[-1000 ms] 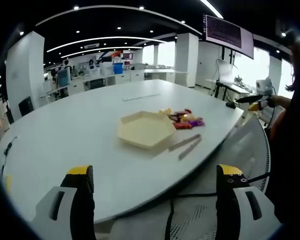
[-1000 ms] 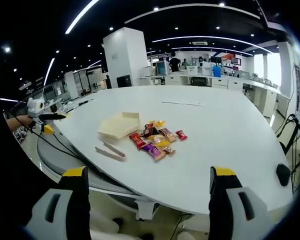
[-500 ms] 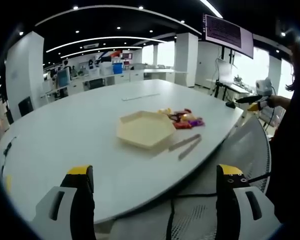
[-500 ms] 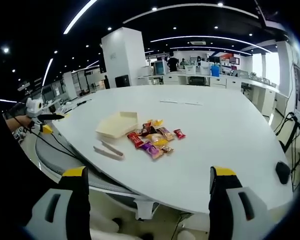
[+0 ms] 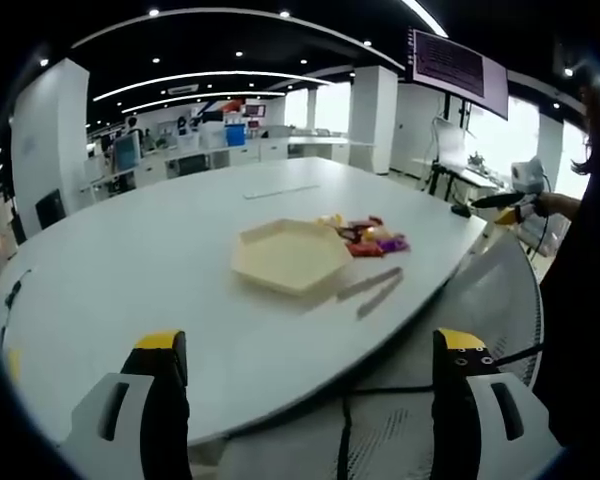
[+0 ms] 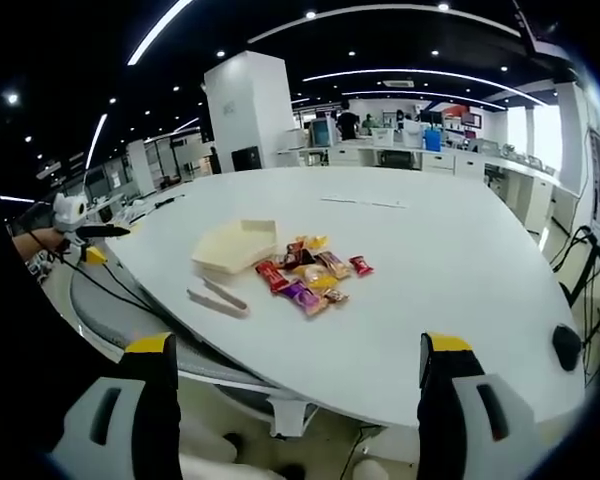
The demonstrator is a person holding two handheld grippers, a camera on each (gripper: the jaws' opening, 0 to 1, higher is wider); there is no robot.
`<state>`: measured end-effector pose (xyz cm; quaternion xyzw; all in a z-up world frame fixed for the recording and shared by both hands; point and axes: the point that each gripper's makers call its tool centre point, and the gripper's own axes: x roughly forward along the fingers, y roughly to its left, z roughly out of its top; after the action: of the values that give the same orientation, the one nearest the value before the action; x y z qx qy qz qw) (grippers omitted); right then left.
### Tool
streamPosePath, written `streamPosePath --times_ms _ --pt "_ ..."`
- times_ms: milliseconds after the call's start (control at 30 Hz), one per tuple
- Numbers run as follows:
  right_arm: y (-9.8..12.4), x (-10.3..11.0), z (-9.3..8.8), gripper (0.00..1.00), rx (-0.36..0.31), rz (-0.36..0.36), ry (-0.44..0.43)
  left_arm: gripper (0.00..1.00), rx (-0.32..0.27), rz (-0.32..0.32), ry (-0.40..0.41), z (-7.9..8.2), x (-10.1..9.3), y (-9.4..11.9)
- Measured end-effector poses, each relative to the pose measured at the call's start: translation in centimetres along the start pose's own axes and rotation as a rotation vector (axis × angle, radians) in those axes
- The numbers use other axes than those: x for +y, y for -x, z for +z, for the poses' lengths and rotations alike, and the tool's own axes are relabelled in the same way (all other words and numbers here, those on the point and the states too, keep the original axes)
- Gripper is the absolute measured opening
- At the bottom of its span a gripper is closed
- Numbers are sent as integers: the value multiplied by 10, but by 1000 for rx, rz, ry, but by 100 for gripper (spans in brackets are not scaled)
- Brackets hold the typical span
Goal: Place the target food into the container with the food tongs after gripping and lifting it, then release it inside without dropping or visibly crushing the food.
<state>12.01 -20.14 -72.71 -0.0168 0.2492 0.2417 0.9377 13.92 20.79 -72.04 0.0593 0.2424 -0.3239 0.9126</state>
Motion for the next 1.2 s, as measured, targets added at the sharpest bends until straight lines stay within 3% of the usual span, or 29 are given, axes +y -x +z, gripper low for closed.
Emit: streamPosePath --times_ms 500,833,1000,1200 --pt "-4 2 -2 100 5 10 84 96 25 -21 2 -1 -4 -3" --pt "-6 5 -5 100 20 23 76 96 37 -47 -16 1 -8 -9" --pt "-7 6 -5 100 20 18 123 90 47 -87 -68 4 -15 -15" --pt "-11 10 -7 100 35 38 105 87 82 -169 -135 6 -27 -32"
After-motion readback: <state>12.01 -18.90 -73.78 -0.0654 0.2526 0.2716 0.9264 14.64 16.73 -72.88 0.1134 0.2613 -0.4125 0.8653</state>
